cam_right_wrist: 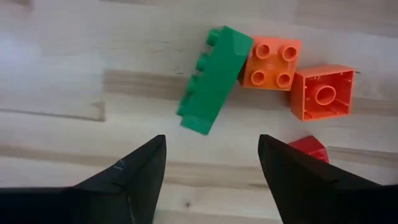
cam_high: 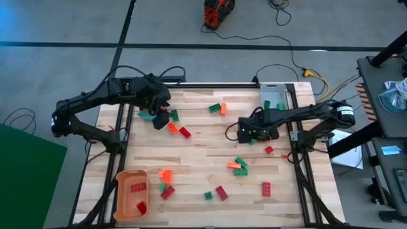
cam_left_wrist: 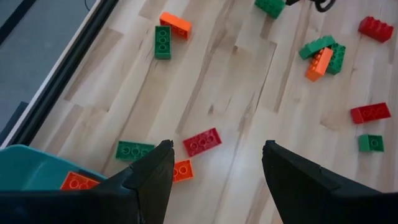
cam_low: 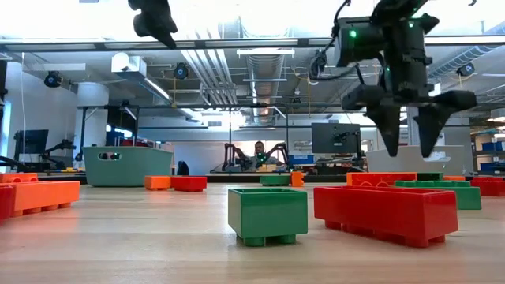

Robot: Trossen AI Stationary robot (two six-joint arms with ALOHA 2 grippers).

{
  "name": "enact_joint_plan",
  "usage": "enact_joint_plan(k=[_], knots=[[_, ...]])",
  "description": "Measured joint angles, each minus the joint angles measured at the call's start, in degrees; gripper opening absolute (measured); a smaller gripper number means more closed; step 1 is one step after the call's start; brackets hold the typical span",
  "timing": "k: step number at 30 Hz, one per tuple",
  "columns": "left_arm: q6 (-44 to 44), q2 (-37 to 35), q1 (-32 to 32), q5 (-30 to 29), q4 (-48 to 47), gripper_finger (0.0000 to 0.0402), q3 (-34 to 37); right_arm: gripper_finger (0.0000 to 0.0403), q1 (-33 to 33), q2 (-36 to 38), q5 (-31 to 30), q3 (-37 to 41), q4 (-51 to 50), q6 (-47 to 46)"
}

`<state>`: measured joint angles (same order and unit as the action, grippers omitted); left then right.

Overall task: Sort blocks
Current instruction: Put the green game piece into the gray bin

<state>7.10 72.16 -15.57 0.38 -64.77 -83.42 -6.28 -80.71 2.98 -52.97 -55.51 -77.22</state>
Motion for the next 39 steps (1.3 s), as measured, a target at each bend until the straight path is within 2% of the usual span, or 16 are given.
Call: enact_joint_plan(k=[8, 23, 29, 37, 39], knots=[[-1.61, 0.00, 0.00, 0.00, 0.02, 0.0220, 0.00, 0.0251, -0.02, -1.59, -0.65, 4.53, 8.97, -3.15], [-1.68, -0.02, -0.02, 0.00, 0.02, 0.0220, 0.06, 0.0219, 0.02, -9.92, -1.47, 4.28, 13.63, -3.16], [-1.97, -0.02, -0.02, 0.00, -0.09, 0.0220, 0.33, 0.0181, 0.00, -9.42, -1.92, 4.35, 13.02, -3.25], [-2.65, -0.04, -0.02, 0.00, -0.07, 0.0220, 0.33, 0.0088, -0.02, -9.27, -1.25, 4.37, 12.58, -1.01], [-3.07, -0.04, -0.02, 0.00, -0.04, 0.0220, 0.33, 0.0087, -0.04, -9.11, -0.97, 4.39, 12.54, -0.50]])
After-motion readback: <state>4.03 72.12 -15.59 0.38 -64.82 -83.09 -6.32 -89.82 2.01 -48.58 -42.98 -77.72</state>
